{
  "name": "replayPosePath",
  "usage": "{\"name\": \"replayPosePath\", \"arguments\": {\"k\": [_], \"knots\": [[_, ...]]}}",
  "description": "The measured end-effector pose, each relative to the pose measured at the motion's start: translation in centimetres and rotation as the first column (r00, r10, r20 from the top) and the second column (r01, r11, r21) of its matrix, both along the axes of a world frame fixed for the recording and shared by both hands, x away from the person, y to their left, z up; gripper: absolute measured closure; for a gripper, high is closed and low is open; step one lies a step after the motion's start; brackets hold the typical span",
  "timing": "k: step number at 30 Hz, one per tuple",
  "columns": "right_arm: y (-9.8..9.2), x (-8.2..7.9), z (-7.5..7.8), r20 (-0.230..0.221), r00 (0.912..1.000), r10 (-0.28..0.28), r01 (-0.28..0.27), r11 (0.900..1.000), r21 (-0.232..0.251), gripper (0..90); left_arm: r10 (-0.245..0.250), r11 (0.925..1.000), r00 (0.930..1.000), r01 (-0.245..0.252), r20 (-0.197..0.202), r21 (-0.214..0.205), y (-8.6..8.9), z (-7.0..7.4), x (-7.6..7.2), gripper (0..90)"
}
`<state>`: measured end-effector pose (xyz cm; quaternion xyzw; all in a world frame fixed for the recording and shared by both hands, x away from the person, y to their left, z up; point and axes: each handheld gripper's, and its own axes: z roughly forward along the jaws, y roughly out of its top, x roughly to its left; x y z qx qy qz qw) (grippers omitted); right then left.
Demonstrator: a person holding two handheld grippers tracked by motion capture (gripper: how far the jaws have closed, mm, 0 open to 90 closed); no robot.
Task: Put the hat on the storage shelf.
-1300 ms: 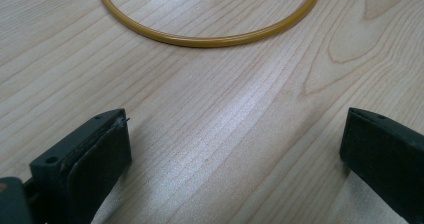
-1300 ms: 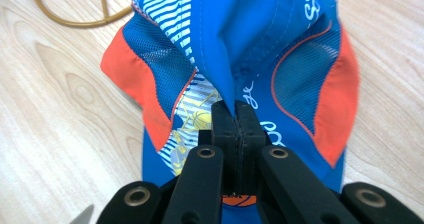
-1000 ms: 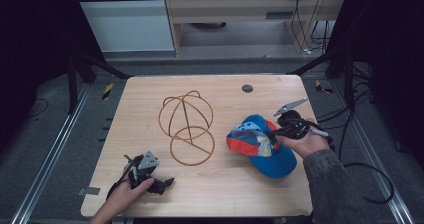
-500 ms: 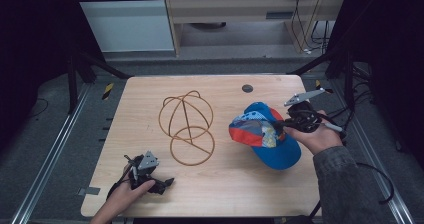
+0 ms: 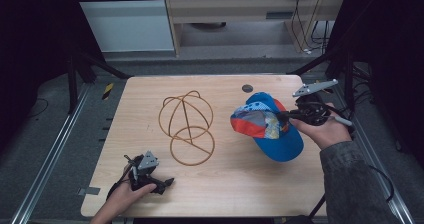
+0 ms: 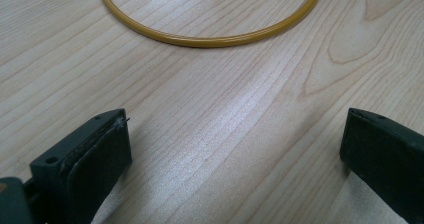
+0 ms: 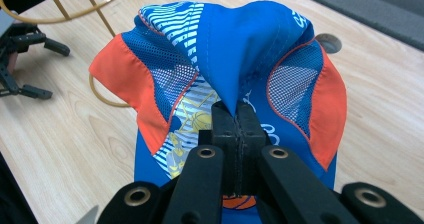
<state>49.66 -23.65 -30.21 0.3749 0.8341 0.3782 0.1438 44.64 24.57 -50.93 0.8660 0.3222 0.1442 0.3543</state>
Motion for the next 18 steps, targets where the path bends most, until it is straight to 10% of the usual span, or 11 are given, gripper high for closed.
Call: {"name": "replayPosePath", "arguments": {"k": [18], "knots": [[1.8, 0.4, 4.3, 0.074, 0.9971, 0.020, -0.020, 0.9998, 0.002, 90.0, 0.003, 1.0000, 1.0000, -0.003, 0.003, -0.006, 0.0, 0.0, 0.0, 0.0]]}}
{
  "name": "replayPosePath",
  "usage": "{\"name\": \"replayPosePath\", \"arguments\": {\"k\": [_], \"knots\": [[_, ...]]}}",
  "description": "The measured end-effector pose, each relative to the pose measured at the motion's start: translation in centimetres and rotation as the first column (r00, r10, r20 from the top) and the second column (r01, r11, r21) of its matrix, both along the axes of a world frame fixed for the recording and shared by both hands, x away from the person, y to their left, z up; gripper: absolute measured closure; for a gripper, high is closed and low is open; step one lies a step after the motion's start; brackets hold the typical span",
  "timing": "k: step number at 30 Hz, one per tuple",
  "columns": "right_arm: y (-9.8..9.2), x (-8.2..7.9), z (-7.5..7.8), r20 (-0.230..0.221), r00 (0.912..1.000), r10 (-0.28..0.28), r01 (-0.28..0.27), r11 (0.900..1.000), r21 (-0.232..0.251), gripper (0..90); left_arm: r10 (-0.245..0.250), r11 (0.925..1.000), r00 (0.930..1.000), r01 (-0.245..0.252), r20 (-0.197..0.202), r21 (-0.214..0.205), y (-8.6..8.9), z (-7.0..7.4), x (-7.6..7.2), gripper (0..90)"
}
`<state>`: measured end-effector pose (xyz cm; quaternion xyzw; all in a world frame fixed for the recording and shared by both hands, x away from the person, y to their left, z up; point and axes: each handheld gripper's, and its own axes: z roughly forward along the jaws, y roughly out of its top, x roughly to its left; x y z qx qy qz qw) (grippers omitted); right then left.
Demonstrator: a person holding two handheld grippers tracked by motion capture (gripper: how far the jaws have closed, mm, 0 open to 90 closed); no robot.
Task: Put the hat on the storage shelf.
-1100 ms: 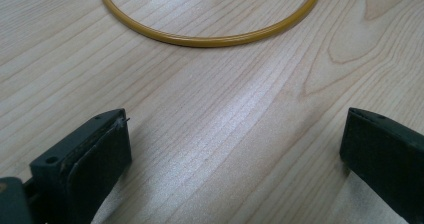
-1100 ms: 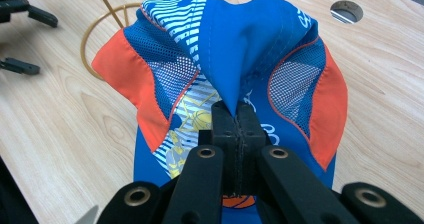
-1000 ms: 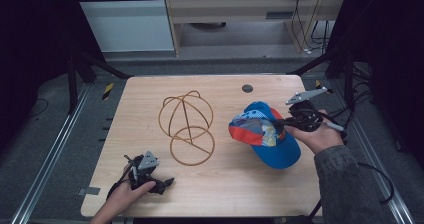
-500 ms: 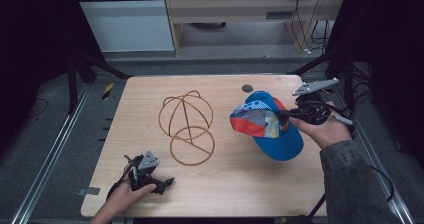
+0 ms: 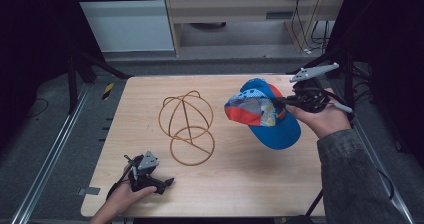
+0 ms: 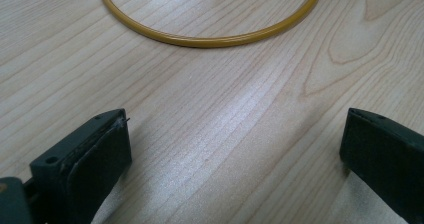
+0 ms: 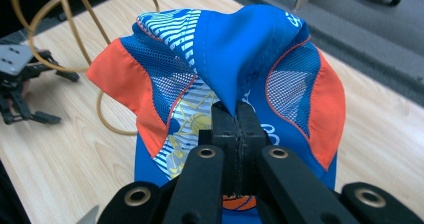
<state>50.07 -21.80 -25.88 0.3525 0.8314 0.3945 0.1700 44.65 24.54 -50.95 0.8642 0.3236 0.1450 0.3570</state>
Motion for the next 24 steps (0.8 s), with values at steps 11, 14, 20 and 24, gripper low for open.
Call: {"name": "replayPosePath", "arguments": {"k": [11, 14, 20, 24], "knots": [[2.6, 0.3, 3.5, 0.065, 0.9970, 0.042, -0.042, 0.9991, -0.004, 90.0, -0.001, 1.0000, 1.0000, 0.001, -0.003, 0.002, 0.0, 0.0, 0.0, 0.0], [3.4, 0.5, 4.4, 0.076, 0.9955, 0.057, -0.057, 0.9984, -0.004, 90.0, 0.000, 1.0000, 1.0000, 0.000, -0.003, 0.001, 0.0, 0.0, 0.0, 0.0], [5.5, 0.5, 5.9, 0.104, 0.9899, 0.097, -0.097, 0.9953, -0.009, 90.0, 0.001, 1.0000, 1.0000, -0.001, -0.004, -0.001, 0.0, 0.0, 0.0, 0.0], [6.8, 0.4, 6.6, 0.115, 0.9862, 0.119, -0.119, 0.9929, -0.004, 90.0, 0.000, 1.0000, 1.0000, 0.000, -0.005, -0.002, 0.0, 0.0, 0.0, 0.0]]}}
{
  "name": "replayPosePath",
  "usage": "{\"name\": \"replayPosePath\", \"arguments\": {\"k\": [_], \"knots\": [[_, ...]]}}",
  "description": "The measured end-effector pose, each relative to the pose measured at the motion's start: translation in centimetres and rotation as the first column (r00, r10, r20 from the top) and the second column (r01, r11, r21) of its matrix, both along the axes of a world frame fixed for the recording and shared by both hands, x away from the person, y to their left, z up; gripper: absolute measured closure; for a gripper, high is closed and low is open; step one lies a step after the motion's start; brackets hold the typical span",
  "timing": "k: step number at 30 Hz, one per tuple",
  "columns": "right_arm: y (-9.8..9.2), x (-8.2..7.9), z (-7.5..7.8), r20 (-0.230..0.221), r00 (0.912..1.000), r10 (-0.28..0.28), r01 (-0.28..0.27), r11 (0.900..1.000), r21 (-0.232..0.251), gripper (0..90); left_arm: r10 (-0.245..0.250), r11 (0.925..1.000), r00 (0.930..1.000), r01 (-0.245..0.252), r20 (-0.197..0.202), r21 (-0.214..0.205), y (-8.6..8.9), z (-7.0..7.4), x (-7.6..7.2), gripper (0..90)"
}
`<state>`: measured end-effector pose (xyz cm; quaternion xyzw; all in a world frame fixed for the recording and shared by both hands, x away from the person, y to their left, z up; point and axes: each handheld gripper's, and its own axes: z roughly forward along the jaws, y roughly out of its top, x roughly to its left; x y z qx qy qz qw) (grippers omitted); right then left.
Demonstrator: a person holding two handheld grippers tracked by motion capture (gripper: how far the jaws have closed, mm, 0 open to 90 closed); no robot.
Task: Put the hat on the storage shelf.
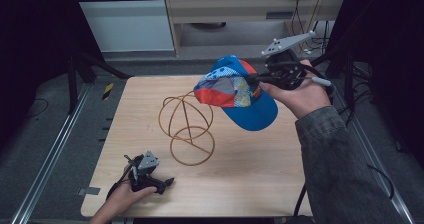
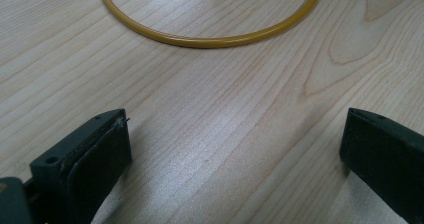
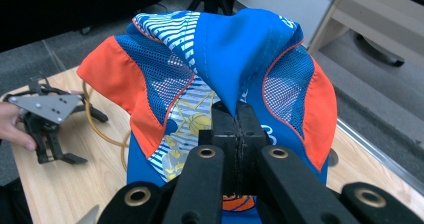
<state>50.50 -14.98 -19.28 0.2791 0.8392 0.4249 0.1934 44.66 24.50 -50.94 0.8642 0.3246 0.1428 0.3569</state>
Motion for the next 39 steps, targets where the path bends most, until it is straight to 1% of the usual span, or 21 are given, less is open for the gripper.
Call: {"name": "replayPosePath", "arguments": {"k": [3, 5, 7, 8, 12, 15, 19, 21, 23, 24, 28, 30, 36, 39], "knots": [[0.9, -0.1, 0.4, 0.009, 0.9999, 0.013, -0.013, 0.9999, -0.005, 90.0, -0.001, 1.0000, 1.0000, 0.001, 0.001, 0.002, 0.0, 0.0, 0.0, 0.0], [1.5, -0.1, 0.6, 0.017, 0.9996, 0.022, -0.022, 0.9997, 0.001, 90.0, 0.000, 1.0000, 1.0000, 0.000, 0.001, 0.002, 0.0, 0.0, 0.0, 0.0], [2.0, 0.0, 0.7, 0.023, 0.9993, 0.031, -0.030, 0.9995, -0.008, 90.0, 0.001, 1.0000, 1.0000, -0.001, 0.002, 0.003, 0.0, 0.0, 0.0, 0.0], [2.3, 0.1, 0.7, 0.020, 0.9992, 0.036, -0.036, 0.9993, 0.000, 90.0, 0.001, 1.0000, 1.0000, -0.001, 0.002, 0.003, 0.0, 0.0, 0.0, 0.0], [3.5, 0.7, 0.6, 0.020, 0.9982, 0.056, -0.056, 0.9984, -0.003, 90.0, 0.001, 1.0000, 1.0000, -0.001, 0.002, 0.003, 0.0, 0.0, 0.0, 0.0], [4.3, 1.0, 0.7, 0.028, 0.9972, 0.070, -0.070, 0.9975, 0.009, 90.0, 0.000, 1.0000, 1.0000, 0.000, 0.003, 0.003, 0.0, 0.0, 0.0, 0.0], [5.5, 1.3, 0.5, 0.025, 0.9958, 0.088, -0.089, 0.9958, 0.021, 90.0, 0.000, 1.0000, 1.0000, 0.000, 0.002, 0.003, 0.0, 0.0, 0.0, 0.0], [6.1, 1.3, 0.5, 0.027, 0.9948, 0.098, -0.099, 0.9943, 0.037, 90.0, 0.000, 1.0000, 1.0000, 0.000, 0.003, 0.003, 0.0, 0.0, 0.0, 0.0], [6.7, 1.1, 0.5, 0.038, 0.9936, 0.106, -0.108, 0.9933, 0.042, 90.0, 0.001, 1.0000, 1.0000, -0.001, 0.002, 0.002, 0.0, 0.0, 0.0, 0.0], [6.9, 1.1, 0.5, 0.035, 0.9932, 0.111, -0.112, 0.9923, 0.051, 90.0, 0.001, 1.0000, 1.0000, -0.001, 0.002, 0.003, 0.0, 0.0, 0.0, 0.0], [7.8, 1.2, 0.7, 0.043, 0.9909, 0.127, -0.130, 0.9901, 0.054, 90.0, 0.001, 1.0000, 1.0000, -0.001, 0.003, 0.003, 0.0, 0.0, 0.0, 0.0], [8.2, 1.2, 0.6, 0.045, 0.9898, 0.135, -0.138, 0.9882, 0.067, 90.0, 0.002, 1.0000, 1.0000, -0.002, 0.003, 0.003, 0.0, 0.0, 0.0, 0.0], [9.4, 1.6, 0.3, 0.046, 0.9886, 0.143, -0.146, 0.9883, 0.046, 90.0, 0.002, 1.0000, 1.0000, -0.002, 0.003, 0.003, 0.0, 0.0, 0.1, 0.0], [10.0, 2.0, 0.4, 0.046, 0.9878, 0.149, -0.151, 0.9873, 0.049, 90.0, 0.002, 1.0000, 1.0000, -0.002, 0.003, 0.003, 0.0, 0.0, 0.1, 0.0]]}}
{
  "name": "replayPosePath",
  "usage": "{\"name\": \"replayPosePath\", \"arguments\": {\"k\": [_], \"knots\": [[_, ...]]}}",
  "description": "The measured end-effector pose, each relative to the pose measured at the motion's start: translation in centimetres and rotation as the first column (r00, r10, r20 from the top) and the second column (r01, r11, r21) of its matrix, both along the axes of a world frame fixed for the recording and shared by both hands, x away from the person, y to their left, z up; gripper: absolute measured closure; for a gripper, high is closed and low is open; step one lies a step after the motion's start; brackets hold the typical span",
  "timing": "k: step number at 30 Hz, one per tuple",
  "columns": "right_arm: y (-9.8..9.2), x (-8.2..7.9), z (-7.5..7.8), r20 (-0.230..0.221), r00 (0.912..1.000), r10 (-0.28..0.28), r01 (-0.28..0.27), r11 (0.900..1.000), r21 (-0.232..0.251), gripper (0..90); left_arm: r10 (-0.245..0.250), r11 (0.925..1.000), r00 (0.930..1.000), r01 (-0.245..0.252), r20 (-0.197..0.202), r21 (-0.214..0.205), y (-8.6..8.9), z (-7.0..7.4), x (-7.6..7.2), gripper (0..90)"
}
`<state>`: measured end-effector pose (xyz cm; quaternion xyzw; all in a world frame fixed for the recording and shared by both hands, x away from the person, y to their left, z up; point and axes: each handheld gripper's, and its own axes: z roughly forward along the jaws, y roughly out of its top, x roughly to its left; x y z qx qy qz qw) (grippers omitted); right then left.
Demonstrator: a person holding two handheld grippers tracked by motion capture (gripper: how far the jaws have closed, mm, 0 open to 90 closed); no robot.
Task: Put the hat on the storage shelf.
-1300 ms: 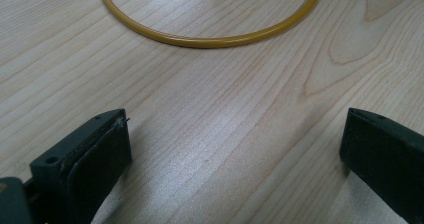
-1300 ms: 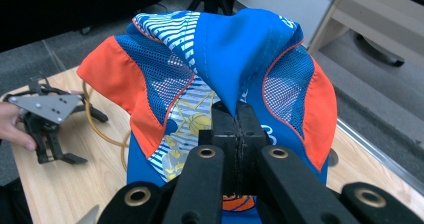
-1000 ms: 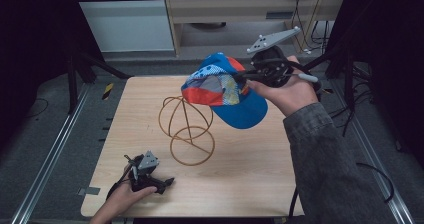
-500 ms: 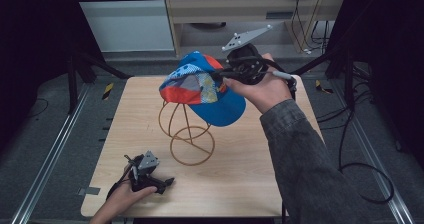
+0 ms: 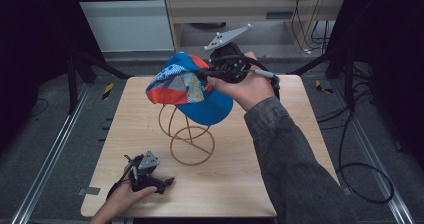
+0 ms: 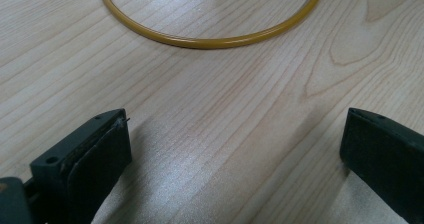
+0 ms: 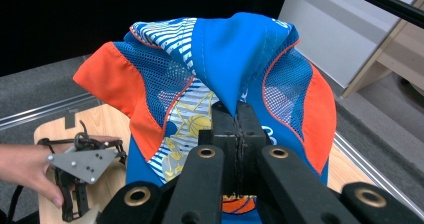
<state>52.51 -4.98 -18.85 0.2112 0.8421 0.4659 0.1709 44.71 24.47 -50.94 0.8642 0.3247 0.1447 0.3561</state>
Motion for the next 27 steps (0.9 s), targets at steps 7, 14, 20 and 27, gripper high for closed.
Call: {"name": "replayPosePath", "arguments": {"k": [7, 14, 20, 27], "knots": [[1.4, 0.4, 0.1, 0.004, 0.9999, 0.014, -0.014, 0.9994, -0.030, 90.0, 0.002, 1.0000, 1.0000, -0.002, 0.000, -0.001, 0.0, 0.0, 0.0, 0.0], [2.0, 0.8, -0.2, -0.008, 0.9998, 0.017, -0.017, 0.9985, -0.051, 90.0, 0.003, 1.0000, 1.0000, -0.003, -0.001, 0.000, 0.0, 0.0, 0.0, 0.0], [2.6, 1.1, -0.6, -0.015, 0.9996, 0.022, -0.023, 0.9980, -0.059, 90.0, 0.003, 1.0000, 1.0000, -0.003, -0.001, 0.000, 0.0, 0.0, 0.0, 0.0], [3.8, 1.3, -1.2, -0.039, 0.9986, 0.037, -0.040, 0.9958, -0.082, 90.0, 0.004, 1.0000, 1.0000, -0.004, 0.000, 0.000, 0.0, 0.0, 0.0, 0.0]]}}
